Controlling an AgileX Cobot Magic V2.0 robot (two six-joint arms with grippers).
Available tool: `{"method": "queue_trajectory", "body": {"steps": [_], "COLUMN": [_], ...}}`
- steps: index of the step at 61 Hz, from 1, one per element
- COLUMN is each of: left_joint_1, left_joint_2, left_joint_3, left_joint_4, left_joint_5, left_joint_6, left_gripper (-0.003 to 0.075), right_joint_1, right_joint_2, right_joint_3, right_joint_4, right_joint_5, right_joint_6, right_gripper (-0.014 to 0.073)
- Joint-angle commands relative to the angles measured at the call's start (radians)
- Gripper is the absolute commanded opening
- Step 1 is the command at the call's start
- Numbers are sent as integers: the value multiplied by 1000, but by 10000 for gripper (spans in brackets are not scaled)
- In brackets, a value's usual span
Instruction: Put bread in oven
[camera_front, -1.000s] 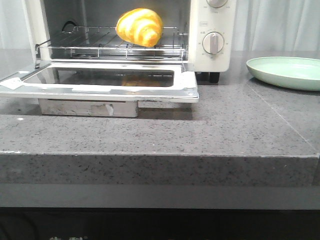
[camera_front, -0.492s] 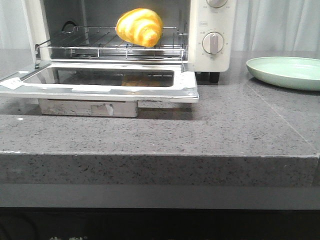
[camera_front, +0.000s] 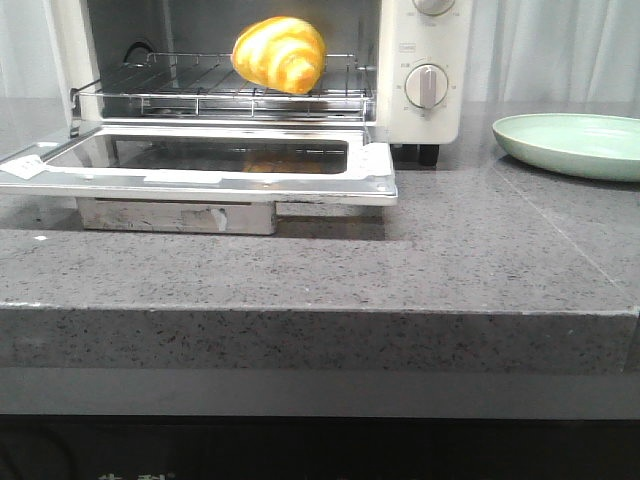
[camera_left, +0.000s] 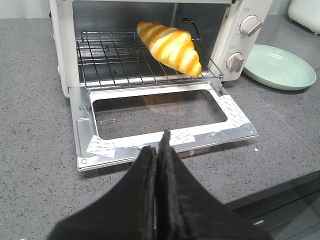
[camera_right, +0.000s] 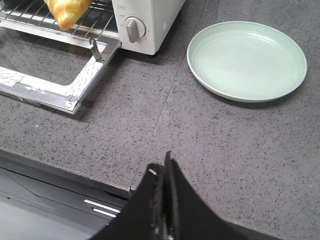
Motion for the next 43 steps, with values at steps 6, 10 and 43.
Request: {"method": "queue_trajectory", "body": {"steps": [6,10,43], "left_joint_1": [2,2,261], "left_joint_2": [5,5,-295], "left_joint_3": [-26,-26,420], "left_joint_4": [-14,-14,33], "left_joint_5": [-73,-73,-521], "left_joint_6": [0,0,0], "left_gripper": [-18,-18,-18], "right_joint_1": [-6,-6,-6], "right_joint_2": [4,4,4], "right_joint_3": [-22,-22,-22], "right_joint_4": [-29,-29,-29], "right_joint_5": [-56,-56,-56], "right_joint_6": [-2,-2,-2], "right_gripper": [-69,-69,-69]}}
